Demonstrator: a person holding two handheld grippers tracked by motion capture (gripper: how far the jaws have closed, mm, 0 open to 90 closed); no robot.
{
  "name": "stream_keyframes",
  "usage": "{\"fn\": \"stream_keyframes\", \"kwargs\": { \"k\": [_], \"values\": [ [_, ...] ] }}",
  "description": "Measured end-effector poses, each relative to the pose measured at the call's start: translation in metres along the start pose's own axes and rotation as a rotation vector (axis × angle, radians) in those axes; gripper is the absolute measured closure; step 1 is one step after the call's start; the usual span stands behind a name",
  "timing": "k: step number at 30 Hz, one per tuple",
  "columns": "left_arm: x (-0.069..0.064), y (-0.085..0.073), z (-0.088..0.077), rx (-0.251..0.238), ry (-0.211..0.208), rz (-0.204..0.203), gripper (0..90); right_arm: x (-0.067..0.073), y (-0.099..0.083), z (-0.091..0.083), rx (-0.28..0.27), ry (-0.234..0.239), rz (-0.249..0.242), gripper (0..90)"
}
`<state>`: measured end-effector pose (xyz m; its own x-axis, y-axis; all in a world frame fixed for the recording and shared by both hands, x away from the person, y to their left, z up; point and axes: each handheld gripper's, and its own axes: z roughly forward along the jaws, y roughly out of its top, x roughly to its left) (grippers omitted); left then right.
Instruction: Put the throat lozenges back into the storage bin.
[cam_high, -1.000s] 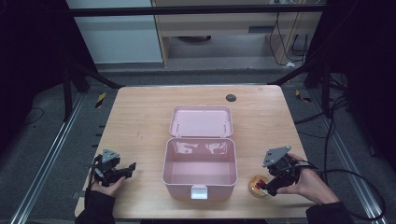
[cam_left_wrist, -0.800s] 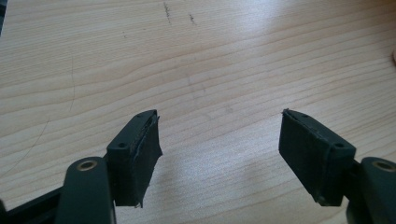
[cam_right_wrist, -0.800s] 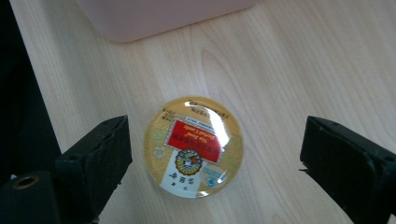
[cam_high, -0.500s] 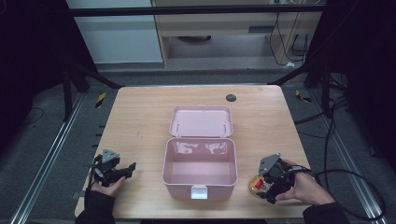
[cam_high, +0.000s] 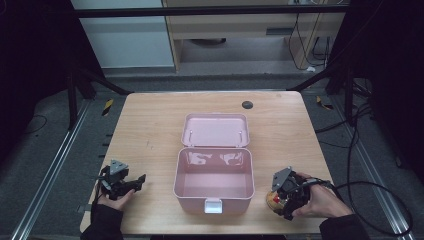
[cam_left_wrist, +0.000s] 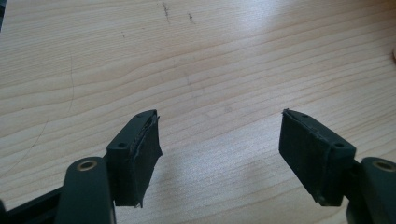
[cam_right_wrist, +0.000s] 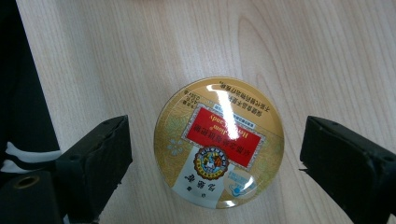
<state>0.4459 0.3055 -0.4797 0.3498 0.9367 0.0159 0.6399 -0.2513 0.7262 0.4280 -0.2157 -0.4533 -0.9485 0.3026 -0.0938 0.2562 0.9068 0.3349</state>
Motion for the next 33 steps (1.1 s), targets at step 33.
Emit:
{"fn": "stream_keyframes", "kwargs": {
  "k": [33],
  "values": [
    [0.0, 0.0, 0.001, 0.004, -0.004, 0.007, 29.4, -0.005, -0.003, 0.021, 0.08, 0.047, 0.006, 20.3]
  ]
}}
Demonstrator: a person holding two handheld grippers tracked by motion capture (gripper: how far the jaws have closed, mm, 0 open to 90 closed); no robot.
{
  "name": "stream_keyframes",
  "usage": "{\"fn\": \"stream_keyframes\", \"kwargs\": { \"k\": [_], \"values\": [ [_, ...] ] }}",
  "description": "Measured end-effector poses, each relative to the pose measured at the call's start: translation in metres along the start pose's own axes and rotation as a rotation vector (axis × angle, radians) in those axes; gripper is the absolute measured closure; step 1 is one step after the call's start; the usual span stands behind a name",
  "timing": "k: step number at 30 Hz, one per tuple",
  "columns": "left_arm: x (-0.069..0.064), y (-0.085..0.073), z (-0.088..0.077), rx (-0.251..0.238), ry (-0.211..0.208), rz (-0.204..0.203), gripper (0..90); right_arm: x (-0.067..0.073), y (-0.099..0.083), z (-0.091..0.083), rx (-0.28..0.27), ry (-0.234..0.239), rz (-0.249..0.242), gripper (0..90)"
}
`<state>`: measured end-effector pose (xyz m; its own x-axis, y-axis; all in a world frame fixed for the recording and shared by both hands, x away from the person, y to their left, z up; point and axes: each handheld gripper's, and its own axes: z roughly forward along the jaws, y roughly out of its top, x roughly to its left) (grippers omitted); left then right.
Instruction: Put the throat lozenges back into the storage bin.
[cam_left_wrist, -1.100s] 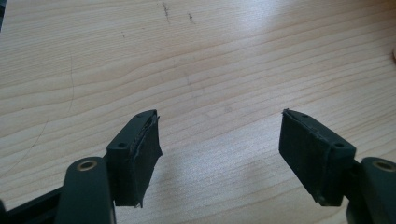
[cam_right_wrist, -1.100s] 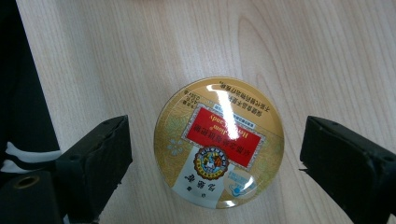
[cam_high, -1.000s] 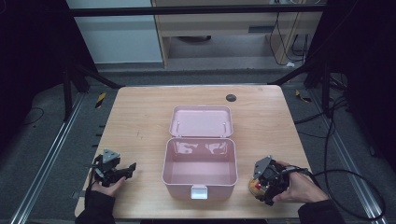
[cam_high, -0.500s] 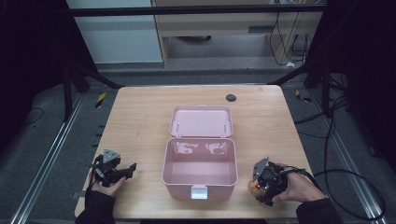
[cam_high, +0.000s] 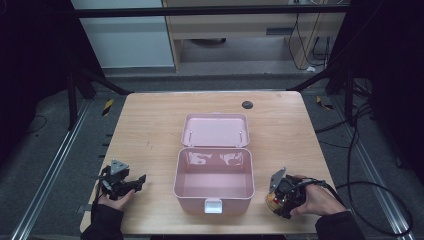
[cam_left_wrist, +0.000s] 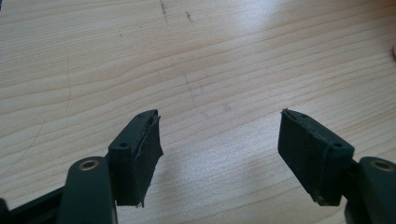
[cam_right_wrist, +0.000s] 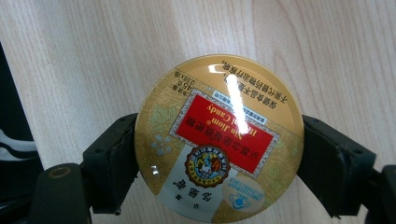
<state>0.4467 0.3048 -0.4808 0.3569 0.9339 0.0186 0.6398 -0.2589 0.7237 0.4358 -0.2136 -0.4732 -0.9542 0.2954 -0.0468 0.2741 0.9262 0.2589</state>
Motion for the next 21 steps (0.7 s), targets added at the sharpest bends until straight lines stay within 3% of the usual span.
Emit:
{"fn": "stream_keyframes", "kwargs": {
  "k": [6, 15, 21],
  "values": [
    [0.0, 0.0, 0.0, 0.0, 0.001, -0.002, 29.4, -0.001, -0.001, -0.004, -0.005, -0.003, 0.03, 20.7],
    [-0.001, 0.0, 0.001, 0.003, -0.002, 0.002, 29.5, -0.002, -0.003, -0.03, -0.1, -0.009, 0.089, 20.7],
    [-0.001, 0.0, 0.001, 0.007, -0.004, 0.003, 29.5, -0.005, 0.003, -0.049, -0.151, -0.02, 0.095, 20.7]
  ]
}}
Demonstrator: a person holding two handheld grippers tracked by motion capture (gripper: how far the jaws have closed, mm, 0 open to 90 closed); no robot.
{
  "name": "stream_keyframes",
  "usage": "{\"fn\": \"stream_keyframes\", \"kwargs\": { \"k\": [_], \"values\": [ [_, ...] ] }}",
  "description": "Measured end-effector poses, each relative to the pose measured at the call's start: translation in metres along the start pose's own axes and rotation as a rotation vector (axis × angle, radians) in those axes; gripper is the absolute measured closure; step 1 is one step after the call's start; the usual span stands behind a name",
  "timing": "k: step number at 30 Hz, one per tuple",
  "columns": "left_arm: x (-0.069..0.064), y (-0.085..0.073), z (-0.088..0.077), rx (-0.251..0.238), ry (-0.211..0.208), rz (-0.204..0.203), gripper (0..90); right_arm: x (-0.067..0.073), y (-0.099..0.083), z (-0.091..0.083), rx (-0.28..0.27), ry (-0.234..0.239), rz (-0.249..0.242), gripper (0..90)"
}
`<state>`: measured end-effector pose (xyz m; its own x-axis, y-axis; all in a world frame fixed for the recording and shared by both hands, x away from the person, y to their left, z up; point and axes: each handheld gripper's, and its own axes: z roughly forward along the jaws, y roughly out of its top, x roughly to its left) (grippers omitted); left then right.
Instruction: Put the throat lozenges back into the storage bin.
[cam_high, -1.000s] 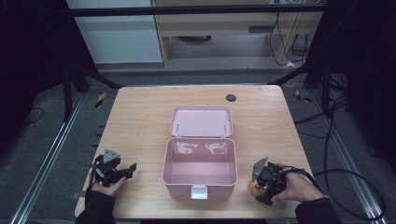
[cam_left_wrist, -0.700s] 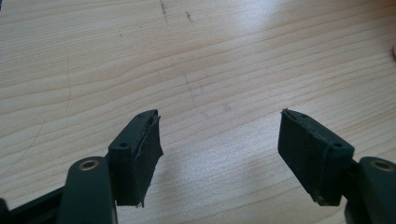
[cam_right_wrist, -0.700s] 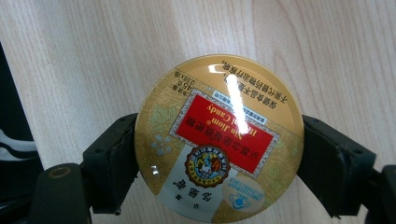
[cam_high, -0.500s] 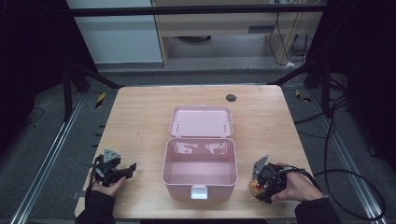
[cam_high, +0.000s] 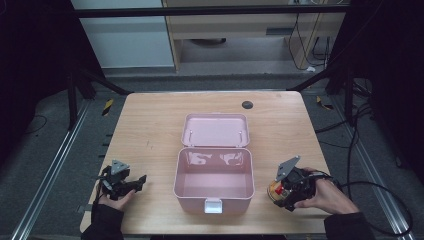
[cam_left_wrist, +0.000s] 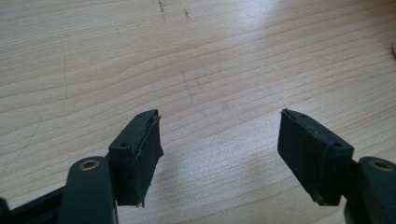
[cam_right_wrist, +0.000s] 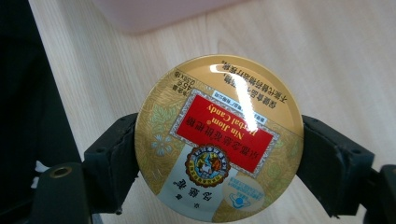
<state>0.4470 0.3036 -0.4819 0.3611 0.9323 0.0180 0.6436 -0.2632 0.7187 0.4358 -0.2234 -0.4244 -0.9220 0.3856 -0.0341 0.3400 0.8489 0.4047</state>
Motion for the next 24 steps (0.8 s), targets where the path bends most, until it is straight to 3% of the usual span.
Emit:
{"fn": "stream_keyframes", "kwargs": {
  "k": [10, 24],
  "values": [
    [0.0, 0.0, 0.001, 0.002, -0.004, 0.001, 29.6, -0.003, 0.021, -0.033, -0.052, -0.025, -0.011, 20.7],
    [0.0, 0.0, 0.0, 0.002, -0.007, -0.001, 29.7, 0.001, 0.05, -0.064, -0.06, -0.025, -0.043, 20.7]
  ]
}}
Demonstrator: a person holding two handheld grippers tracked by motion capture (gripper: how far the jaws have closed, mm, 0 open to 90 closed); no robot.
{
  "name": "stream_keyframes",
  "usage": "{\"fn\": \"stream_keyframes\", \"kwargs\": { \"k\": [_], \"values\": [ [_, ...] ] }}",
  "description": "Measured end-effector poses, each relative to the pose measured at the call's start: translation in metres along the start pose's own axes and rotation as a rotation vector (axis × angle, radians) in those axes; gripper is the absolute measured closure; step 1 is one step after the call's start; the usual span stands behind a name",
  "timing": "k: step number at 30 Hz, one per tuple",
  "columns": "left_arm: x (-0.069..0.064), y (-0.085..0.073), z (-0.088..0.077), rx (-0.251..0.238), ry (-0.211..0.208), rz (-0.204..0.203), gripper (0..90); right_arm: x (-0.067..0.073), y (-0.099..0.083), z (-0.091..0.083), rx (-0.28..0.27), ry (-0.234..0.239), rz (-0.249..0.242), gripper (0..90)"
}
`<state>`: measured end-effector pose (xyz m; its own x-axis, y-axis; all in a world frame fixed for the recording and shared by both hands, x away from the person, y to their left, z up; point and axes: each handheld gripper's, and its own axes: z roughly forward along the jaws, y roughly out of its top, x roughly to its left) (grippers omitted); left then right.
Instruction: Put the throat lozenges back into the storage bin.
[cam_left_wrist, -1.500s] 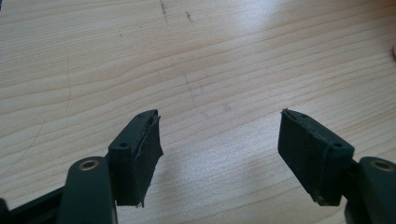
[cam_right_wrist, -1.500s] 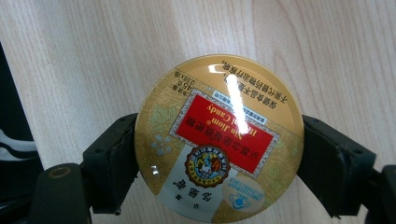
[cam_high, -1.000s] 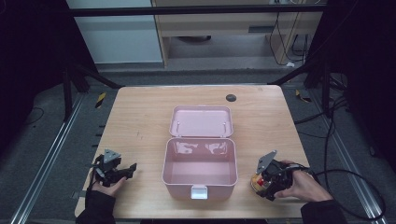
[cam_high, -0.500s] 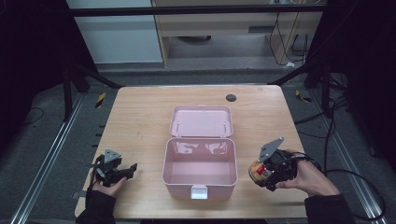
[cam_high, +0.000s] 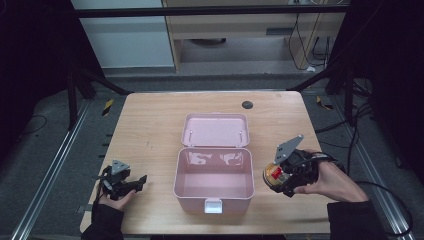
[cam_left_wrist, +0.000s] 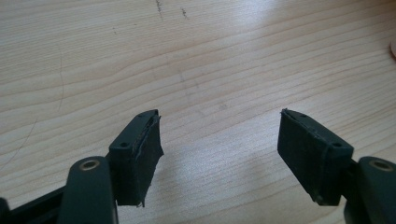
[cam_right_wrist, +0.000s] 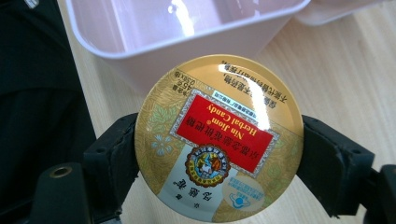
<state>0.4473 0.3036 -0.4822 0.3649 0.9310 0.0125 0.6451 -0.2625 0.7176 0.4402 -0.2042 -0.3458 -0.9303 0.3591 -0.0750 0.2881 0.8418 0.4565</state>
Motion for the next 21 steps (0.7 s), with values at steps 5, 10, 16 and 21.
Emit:
{"fn": "stream_keyframes", "kwargs": {
  "k": [5, 10, 16, 21],
  "values": [
    [0.0, 0.0, 0.0, 0.0, -0.001, 0.001, 29.7, 0.002, 0.013, -0.01, -0.013, -0.004, -0.016, 20.7],
    [0.0, 0.0, 0.0, 0.001, -0.001, -0.001, 29.7, 0.005, 0.027, -0.015, -0.018, -0.004, -0.045, 20.6],
    [0.001, 0.0, 0.0, 0.0, -0.001, 0.0, 29.8, 0.008, 0.045, -0.015, -0.009, 0.004, -0.079, 20.7],
    [0.0, 0.0, 0.0, -0.002, -0.004, -0.003, 29.9, 0.008, 0.053, -0.01, 0.002, 0.01, -0.086, 20.7]
  ]
}}
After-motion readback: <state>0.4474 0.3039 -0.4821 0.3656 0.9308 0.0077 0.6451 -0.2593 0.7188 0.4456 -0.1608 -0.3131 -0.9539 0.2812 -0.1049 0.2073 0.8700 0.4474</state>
